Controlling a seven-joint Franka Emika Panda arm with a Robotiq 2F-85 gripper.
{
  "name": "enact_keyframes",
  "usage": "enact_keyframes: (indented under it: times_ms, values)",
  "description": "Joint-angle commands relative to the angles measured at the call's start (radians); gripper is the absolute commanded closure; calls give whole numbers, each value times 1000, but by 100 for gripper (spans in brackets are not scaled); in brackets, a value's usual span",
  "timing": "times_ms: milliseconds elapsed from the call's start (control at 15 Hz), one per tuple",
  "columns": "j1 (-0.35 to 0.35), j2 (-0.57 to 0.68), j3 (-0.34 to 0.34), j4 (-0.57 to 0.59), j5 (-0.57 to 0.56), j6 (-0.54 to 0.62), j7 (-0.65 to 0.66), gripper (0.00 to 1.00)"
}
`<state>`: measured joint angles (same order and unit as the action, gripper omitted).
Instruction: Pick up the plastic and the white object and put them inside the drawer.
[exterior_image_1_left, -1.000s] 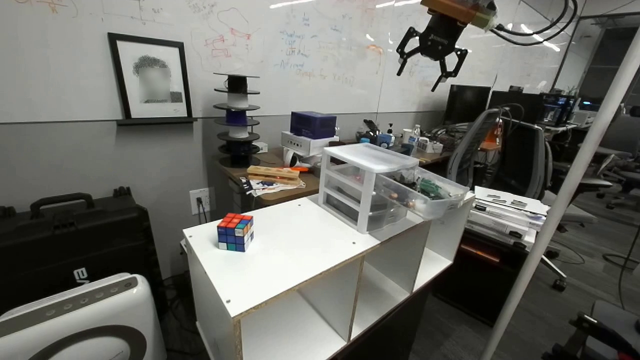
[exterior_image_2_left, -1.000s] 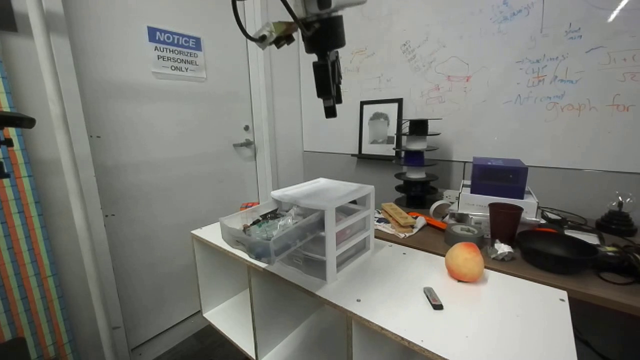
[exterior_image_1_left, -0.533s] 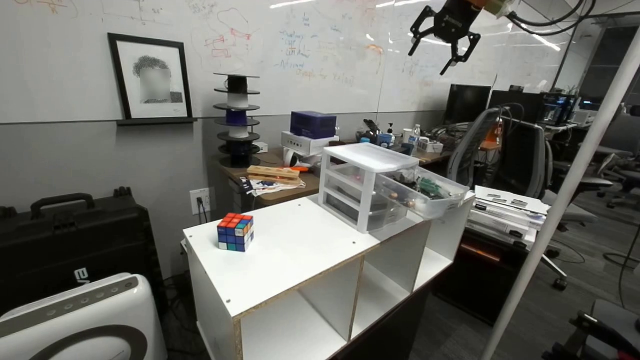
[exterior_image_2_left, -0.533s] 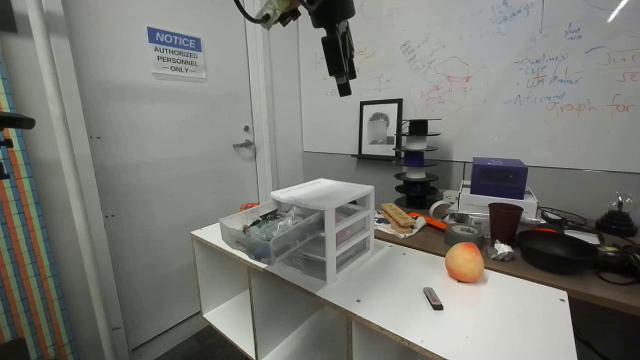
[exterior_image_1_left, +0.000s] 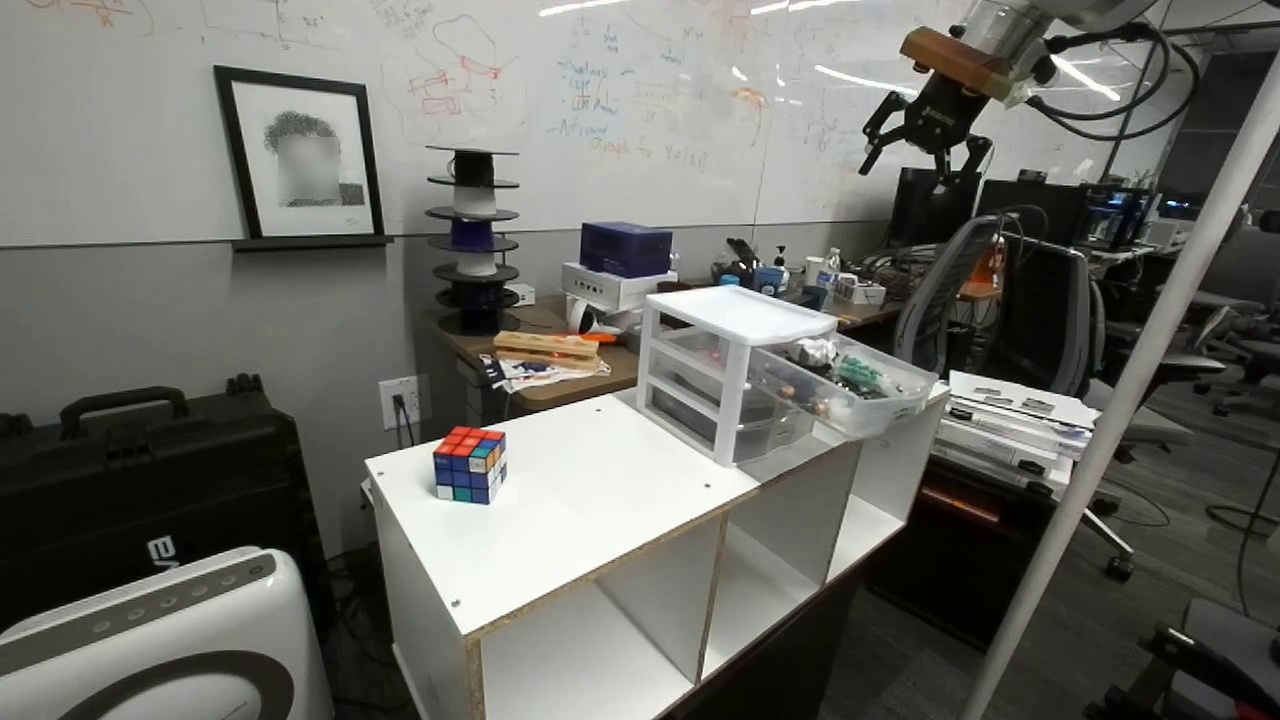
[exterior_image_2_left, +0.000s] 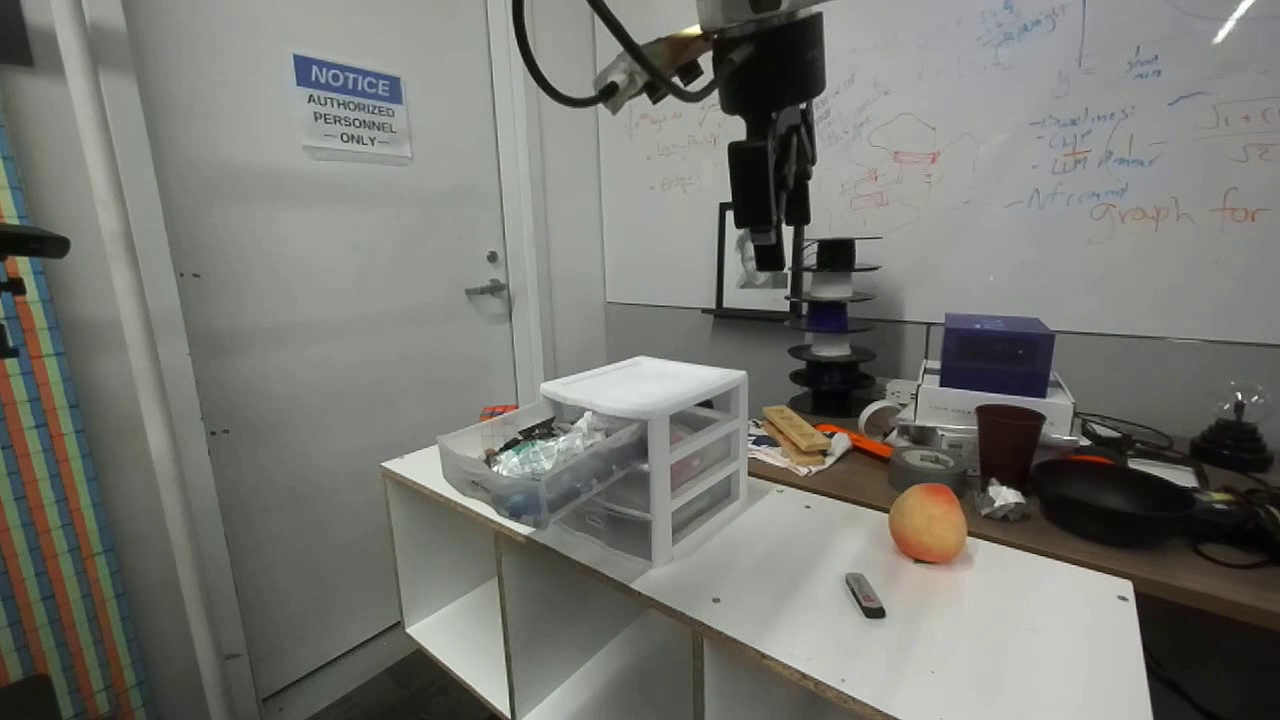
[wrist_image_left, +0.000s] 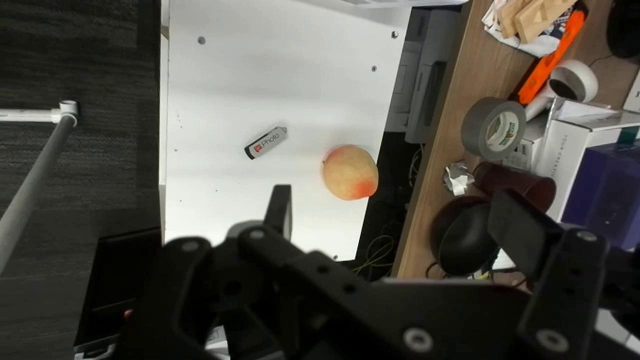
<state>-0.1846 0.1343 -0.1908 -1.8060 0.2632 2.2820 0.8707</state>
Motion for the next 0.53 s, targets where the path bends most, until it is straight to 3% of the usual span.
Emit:
enact_keyframes:
  times_ms: [0, 267, 467]
  values:
    - [2, 1, -2, 5, 1, -4, -1, 0]
    - [4, 0, 0, 6, 2, -4, -1, 0]
    - [6, 46, -6, 28, 27, 80, 93, 0]
